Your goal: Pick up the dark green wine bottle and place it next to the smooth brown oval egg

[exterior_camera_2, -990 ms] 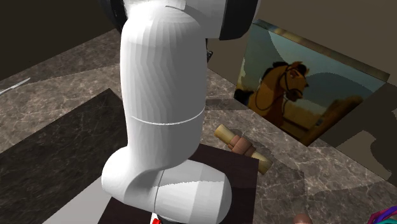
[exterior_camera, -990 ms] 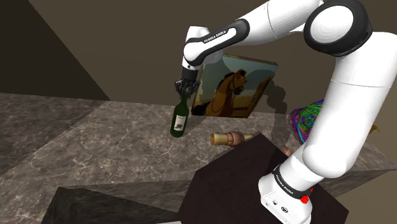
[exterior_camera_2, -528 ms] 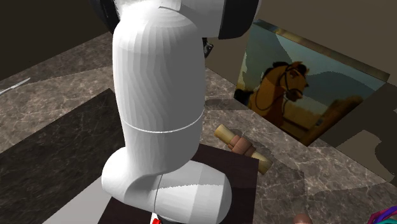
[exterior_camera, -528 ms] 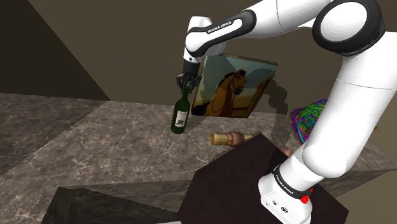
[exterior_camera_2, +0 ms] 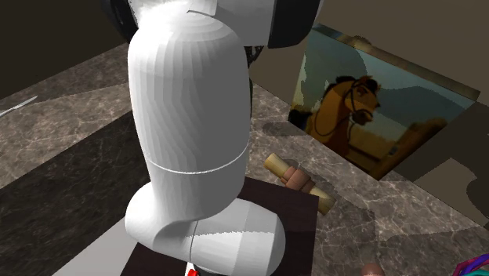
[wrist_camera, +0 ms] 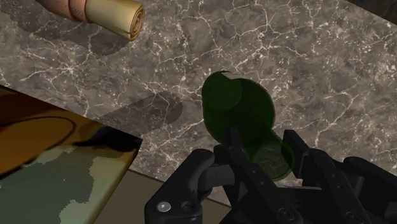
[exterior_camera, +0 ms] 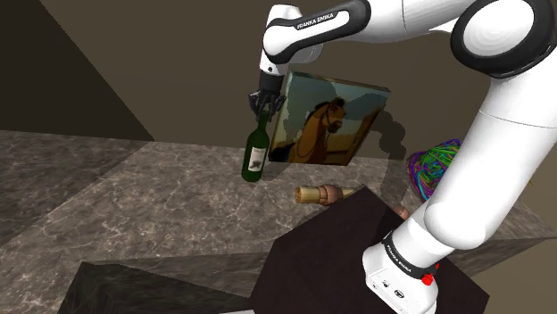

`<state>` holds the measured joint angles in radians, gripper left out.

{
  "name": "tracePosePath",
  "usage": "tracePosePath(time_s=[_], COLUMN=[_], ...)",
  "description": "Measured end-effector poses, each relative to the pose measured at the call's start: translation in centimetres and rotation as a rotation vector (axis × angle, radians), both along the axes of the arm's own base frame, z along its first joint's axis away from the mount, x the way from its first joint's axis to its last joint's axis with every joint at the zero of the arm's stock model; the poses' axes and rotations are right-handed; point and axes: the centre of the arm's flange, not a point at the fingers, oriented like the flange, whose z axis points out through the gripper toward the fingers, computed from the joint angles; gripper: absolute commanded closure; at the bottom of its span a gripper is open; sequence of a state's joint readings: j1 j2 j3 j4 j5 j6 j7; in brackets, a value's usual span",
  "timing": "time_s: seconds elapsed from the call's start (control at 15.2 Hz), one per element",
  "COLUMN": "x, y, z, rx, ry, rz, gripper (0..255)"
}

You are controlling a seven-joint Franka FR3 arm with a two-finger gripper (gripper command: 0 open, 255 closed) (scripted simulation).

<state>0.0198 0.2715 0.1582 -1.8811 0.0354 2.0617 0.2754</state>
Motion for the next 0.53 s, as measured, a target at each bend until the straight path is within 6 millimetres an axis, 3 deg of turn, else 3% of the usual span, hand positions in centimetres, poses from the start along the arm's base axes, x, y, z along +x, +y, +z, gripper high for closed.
tracePosePath(time_s=[0.53], x=[0.0], y=[0.0], z=[4.1], rx=[0.000], ry=[0.000], rz=[0.000], gripper=[255])
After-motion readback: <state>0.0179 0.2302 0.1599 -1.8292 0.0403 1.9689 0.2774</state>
